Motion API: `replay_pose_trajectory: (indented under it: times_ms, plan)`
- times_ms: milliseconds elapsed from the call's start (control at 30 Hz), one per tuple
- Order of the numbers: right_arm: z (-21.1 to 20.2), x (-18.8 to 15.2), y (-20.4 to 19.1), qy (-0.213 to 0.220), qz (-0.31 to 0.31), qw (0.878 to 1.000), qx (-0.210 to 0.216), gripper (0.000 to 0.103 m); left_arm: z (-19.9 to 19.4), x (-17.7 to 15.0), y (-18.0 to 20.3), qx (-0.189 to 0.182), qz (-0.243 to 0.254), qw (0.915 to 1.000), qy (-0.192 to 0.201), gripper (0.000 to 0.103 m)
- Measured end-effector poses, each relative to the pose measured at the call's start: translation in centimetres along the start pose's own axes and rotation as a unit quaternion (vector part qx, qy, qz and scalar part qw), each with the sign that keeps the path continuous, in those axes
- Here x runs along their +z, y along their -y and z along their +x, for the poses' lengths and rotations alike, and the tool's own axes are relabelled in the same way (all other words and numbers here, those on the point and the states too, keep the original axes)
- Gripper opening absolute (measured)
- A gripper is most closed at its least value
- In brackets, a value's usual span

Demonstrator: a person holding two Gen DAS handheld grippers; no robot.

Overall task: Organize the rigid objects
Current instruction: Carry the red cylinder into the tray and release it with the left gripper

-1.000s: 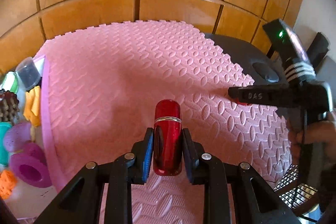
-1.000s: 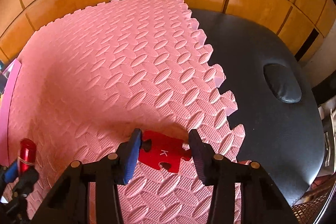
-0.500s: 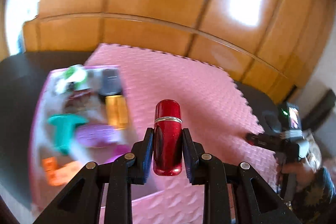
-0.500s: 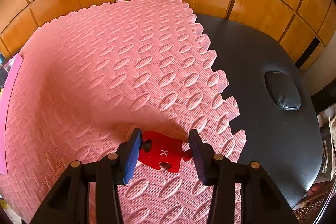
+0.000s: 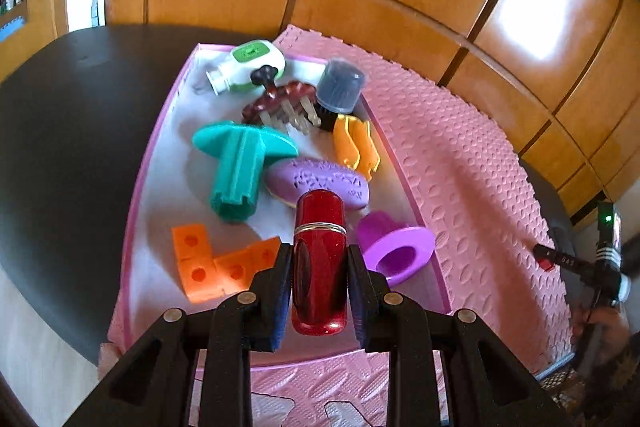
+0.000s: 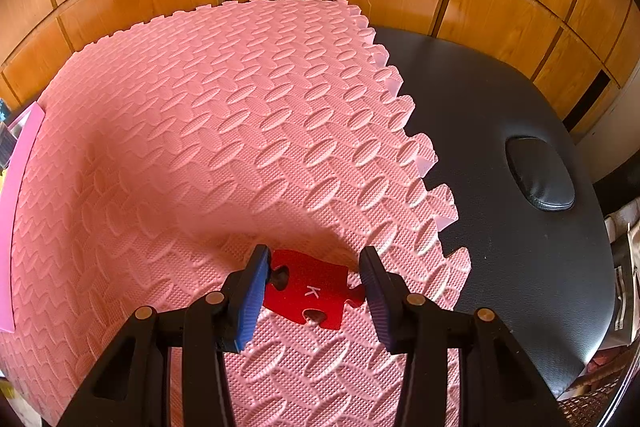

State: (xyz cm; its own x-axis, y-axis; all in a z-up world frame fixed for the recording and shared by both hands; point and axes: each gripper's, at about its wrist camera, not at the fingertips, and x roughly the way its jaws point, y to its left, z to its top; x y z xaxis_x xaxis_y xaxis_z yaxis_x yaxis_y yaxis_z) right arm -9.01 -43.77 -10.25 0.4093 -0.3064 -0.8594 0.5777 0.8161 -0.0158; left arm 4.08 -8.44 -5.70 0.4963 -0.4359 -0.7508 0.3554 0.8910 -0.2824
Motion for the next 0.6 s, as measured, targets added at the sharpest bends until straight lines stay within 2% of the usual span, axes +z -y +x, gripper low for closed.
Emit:
replay_pose_trajectory:
  times_ms: [600]
  plan:
    - [0.01, 0.01, -0.01, 0.001, -0.002, 1.000, 0.000, 0.046, -0.53, -0.11, 0.54, 0.031, 0.026, 0.9990, 0.020, 0.027]
